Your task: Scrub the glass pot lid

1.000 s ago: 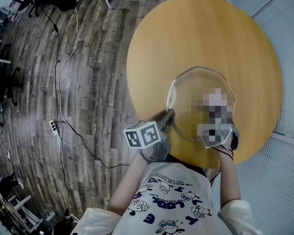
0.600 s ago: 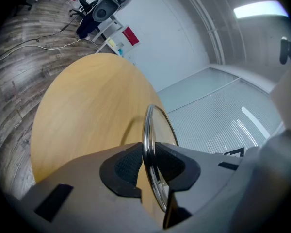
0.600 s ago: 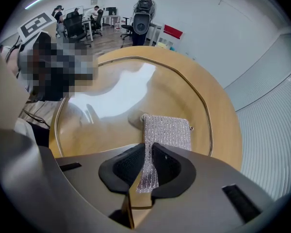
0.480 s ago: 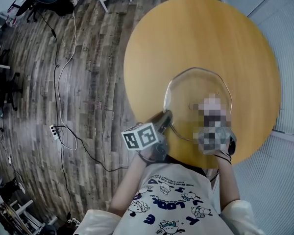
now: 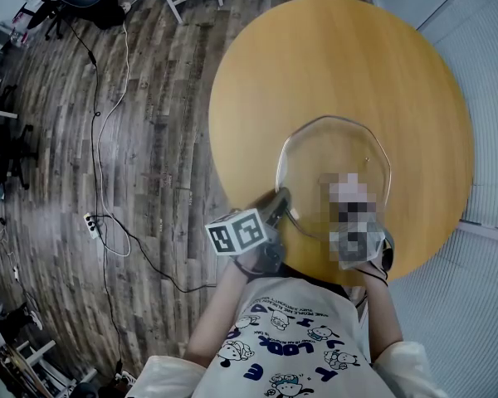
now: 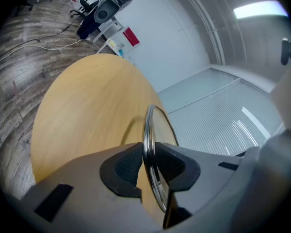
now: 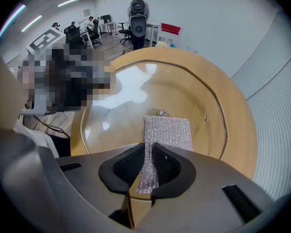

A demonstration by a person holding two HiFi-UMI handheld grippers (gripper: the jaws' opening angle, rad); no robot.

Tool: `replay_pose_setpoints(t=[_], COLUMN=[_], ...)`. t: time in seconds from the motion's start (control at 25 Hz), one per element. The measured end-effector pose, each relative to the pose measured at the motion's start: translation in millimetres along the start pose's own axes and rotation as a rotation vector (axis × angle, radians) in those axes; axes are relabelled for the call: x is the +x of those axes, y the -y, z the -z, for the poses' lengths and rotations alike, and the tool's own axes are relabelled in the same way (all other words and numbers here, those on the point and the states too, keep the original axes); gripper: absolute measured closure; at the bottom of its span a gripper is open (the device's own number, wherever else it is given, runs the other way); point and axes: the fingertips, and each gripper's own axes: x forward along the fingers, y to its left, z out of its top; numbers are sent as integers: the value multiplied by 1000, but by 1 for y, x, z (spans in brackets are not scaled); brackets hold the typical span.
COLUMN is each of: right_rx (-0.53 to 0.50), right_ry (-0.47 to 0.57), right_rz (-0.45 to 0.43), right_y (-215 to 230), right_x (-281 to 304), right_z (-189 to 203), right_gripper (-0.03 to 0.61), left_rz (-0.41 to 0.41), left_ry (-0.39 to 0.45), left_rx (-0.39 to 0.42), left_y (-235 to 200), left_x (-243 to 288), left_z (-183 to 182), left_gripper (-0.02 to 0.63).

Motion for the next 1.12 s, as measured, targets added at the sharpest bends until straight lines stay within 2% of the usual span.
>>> replay_pose_setpoints(t=[0.2, 0.72, 0.88, 1.12], right_rx=[48, 37, 43, 26], right_ry=[4, 4, 9, 19], right_rz=[-45, -113, -157, -194], right_y=[-14, -41, -49, -66], right_x=[-5, -8, -11, -15], right_z=[-2, -9, -16, -23], right_gripper=[514, 515, 515, 515], left_rz=[-9, 8, 15, -3], left_ry=[-2, 8, 6, 3], left_rx=[5, -2, -7, -6], left_y=[-1, 1, 4, -1], left_x=[-2, -1, -1, -4], left_z=[-1, -2, -5, -4], left_gripper=[528, 528, 528, 528])
